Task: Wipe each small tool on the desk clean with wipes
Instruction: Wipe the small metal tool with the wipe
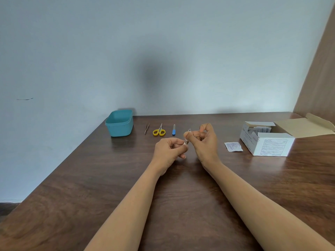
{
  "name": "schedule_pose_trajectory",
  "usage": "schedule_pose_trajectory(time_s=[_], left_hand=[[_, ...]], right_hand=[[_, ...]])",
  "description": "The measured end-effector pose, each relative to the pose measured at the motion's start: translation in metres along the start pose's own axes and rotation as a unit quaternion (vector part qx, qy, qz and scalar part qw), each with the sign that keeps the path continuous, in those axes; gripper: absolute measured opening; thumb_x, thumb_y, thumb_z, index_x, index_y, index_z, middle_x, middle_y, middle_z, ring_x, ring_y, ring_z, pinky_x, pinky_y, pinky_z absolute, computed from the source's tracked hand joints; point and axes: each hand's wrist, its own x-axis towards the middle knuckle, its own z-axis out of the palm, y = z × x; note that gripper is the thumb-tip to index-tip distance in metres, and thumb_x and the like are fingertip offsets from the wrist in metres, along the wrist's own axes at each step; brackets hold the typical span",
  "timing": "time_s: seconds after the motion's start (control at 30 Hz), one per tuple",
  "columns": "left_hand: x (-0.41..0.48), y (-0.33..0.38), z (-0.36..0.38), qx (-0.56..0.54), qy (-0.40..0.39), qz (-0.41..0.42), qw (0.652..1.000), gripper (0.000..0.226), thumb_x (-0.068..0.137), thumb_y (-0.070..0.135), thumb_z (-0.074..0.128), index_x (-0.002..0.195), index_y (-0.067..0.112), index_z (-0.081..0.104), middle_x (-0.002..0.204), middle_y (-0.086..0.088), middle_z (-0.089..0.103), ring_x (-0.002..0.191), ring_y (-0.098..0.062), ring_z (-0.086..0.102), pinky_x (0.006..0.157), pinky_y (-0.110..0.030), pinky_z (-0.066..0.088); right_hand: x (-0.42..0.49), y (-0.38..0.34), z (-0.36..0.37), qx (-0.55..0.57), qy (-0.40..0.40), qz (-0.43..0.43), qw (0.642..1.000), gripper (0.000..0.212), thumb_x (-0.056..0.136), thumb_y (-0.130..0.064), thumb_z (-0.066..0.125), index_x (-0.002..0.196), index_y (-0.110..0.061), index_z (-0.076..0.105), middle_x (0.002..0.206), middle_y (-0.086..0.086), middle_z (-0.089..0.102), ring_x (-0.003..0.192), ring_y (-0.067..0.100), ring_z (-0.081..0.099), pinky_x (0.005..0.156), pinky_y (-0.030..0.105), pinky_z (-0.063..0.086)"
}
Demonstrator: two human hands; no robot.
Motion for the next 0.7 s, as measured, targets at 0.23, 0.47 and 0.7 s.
schedule_pose_trajectory(time_s=[0.23,0.47,0.7], left_hand=[[0.0011,-0.0011,0.0009,0.008,0.003,-0.006,1.000,0.013,0.083,0.011,0.072,0.096,0.011,0.072,0.062,0.000,0.066,0.053,-0.006,0.063,0.055,-0.010,0.044],[0.0009,-0.0015,0.0008,0.008,0.004,-0.004,1.000,0.017,0.083,0.011,0.072,0.099,0.009,0.071,0.064,0.000,0.066,0.054,-0.005,0.063,0.055,-0.009,0.043],[-0.0012,0.0009,0.0018,-0.017,0.003,0.004,1.000,0.008,0.083,0.008,0.072,0.089,0.014,0.071,0.064,-0.002,0.064,0.051,-0.006,0.061,0.052,-0.009,0.042]], right_hand=[[0.0014,0.0007,-0.0008,0.025,-0.005,0.000,1.000,0.040,0.078,0.002,0.071,0.082,-0.019,0.037,0.067,0.012,0.069,0.064,0.024,0.055,0.070,0.032,0.047],[0.0013,-0.0016,-0.0010,0.076,0.027,0.023,0.997,0.053,0.071,0.007,0.076,0.082,-0.019,0.031,0.071,0.005,0.067,0.062,0.019,0.047,0.068,0.034,0.043],[0.0015,-0.0020,-0.0005,0.091,0.018,0.005,0.996,0.046,0.077,0.007,0.071,0.080,-0.017,0.032,0.054,-0.005,0.063,0.057,0.010,0.057,0.075,0.020,0.050]])
